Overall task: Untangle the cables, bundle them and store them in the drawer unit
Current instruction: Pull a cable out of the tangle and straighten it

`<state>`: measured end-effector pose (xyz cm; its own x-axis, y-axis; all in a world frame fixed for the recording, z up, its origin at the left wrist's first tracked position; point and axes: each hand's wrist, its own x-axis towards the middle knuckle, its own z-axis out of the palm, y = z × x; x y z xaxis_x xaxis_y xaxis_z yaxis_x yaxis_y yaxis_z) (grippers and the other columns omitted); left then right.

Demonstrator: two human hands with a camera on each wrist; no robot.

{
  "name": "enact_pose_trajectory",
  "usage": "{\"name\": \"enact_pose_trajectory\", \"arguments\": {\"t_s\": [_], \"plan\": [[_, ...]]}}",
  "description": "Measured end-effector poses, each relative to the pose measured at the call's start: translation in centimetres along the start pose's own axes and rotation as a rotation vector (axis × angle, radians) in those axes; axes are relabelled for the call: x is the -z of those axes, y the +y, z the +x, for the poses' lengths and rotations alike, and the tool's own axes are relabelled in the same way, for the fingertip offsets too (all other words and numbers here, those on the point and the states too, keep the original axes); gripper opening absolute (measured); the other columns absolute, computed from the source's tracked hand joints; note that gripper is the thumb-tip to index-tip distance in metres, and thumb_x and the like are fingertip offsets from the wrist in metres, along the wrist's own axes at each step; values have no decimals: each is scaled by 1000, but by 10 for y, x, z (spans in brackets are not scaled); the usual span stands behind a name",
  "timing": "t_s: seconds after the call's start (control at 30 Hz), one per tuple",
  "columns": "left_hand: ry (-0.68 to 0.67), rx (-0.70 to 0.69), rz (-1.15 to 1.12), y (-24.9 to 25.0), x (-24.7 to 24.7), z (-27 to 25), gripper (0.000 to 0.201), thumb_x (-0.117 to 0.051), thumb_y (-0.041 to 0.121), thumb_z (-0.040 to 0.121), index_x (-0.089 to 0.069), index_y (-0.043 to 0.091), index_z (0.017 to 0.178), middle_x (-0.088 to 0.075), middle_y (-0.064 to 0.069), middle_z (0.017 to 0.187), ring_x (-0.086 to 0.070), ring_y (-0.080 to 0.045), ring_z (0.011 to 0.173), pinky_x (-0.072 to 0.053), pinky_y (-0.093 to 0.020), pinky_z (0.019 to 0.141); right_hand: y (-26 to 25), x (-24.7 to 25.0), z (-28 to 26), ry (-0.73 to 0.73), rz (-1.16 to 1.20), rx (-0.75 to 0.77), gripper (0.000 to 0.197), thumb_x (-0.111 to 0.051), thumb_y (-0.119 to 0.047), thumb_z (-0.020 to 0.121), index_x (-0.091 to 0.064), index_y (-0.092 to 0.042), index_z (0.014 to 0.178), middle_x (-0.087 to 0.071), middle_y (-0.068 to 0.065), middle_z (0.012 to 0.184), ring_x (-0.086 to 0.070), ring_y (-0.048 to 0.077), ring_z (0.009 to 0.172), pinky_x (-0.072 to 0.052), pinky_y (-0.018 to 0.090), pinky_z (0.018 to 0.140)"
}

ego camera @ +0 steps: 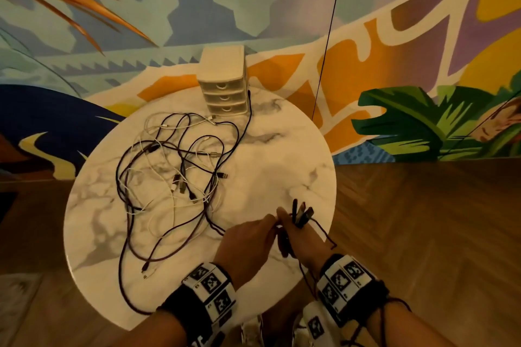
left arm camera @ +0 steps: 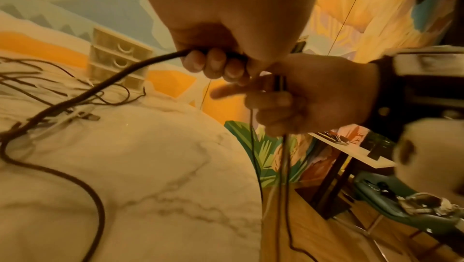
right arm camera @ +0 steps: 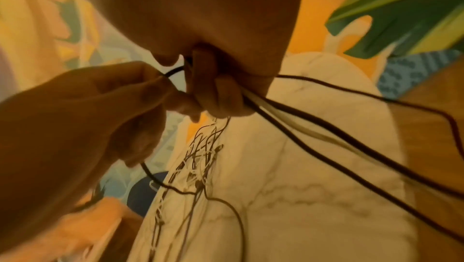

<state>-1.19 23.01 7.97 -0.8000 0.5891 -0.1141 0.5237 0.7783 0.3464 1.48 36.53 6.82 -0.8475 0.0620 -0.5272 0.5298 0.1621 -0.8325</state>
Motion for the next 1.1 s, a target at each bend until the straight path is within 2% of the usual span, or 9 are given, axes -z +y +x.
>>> {"name": "enact_pose_trajectory", "arguments": {"t_s": [0.13, 0.2, 0.3, 0.4, 0.53, 0.63, 0.73, 0.9, 1.1], "plan": [[-48, 60, -134, -23, -13, -1, 23, -36, 33, 99, -52, 16, 101, -64, -3, 87, -58, -22, 77, -46, -38, 70, -12, 8, 10, 125, 290, 118, 46, -34, -38, 101, -73, -16, 90, -40, -1, 42, -35, 8, 37, -29, 21, 45], [-45, 81, -27, -60, -18, 0, 31, -35, 33, 96, -60, 15, 91, -64, -4, 86, -60, -24, 80, -46, -34, 71, -17, 19, 13, 179, 335, 151, 47, -32, -37, 102, -73, -15, 95, -39, -1, 44, -32, 8, 38, -26, 22, 44], [62, 147, 170, -132, -18, -4, 39, -32, 37, 86, -64, 16, 78, -64, -4, 77, -61, -29, 68, -48, -32, 57, -21, 36, 18, 233, 392, 187, 50, -30, -39, 101, -72, -13, 96, -39, -1, 44, -29, 8, 38, -24, 21, 41], [79, 237, 194, -173, 0, -6, 35, -37, 33, 88, -66, 13, 89, -63, -8, 84, -58, -34, 72, -47, -36, 54, -21, 44, 20, 301, 440, 201, 49, -31, -44, 100, -72, -18, 98, -40, -2, 47, -28, 10, 44, -21, 22, 43], [192, 350, -25, -158, 27, 9, 23, -43, 24, 97, -61, 11, 103, -62, -11, 101, -58, -33, 92, -44, -37, 74, -31, 30, 14, 251, 499, 200, 47, -30, -45, 99, -70, -22, 105, -45, -2, 50, -28, 12, 49, -18, 25, 47], [248, 279, -28, -120, 35, 13, 22, -42, 26, 97, -59, 14, 103, -62, -6, 100, -61, -29, 86, -49, -38, 70, -44, 9, 13, 130, 473, 179, 45, -30, -46, 99, -69, -23, 108, -47, -1, 53, -29, 15, 51, -17, 25, 47], [199, 190, 43, -88, 34, 11, 22, -38, 31, 98, -56, 17, 100, -56, -1, 99, -59, -24, 85, -49, -37, 66, -56, -15, 16, 23, 412, 164, 43, -32, -42, 100, -66, -19, 114, -48, 0, 54, -25, 13, 48, -17, 24, 46], [62, 210, -230, -98, 7, 12, 21, -41, 25, 98, -58, 11, 100, -53, -4, 100, -56, -23, 87, -45, -36, 78, -69, -32, 23, -15, 485, 160, 42, -33, -32, 102, -64, -5, 98, -48, 3, 57, -22, 11, 46, -16, 23, 45], [11, 383, -313, -180, -20, 15, 23, -51, 15, 95, -61, 3, 111, -53, -14, 111, -55, -29, 103, -36, -25, 89, -82, -5, 19, 94, 586, 234, 39, -35, -32, 101, -56, -11, 76, -49, 5, 55, -28, 9, 42, -21, 19, 40]]}}
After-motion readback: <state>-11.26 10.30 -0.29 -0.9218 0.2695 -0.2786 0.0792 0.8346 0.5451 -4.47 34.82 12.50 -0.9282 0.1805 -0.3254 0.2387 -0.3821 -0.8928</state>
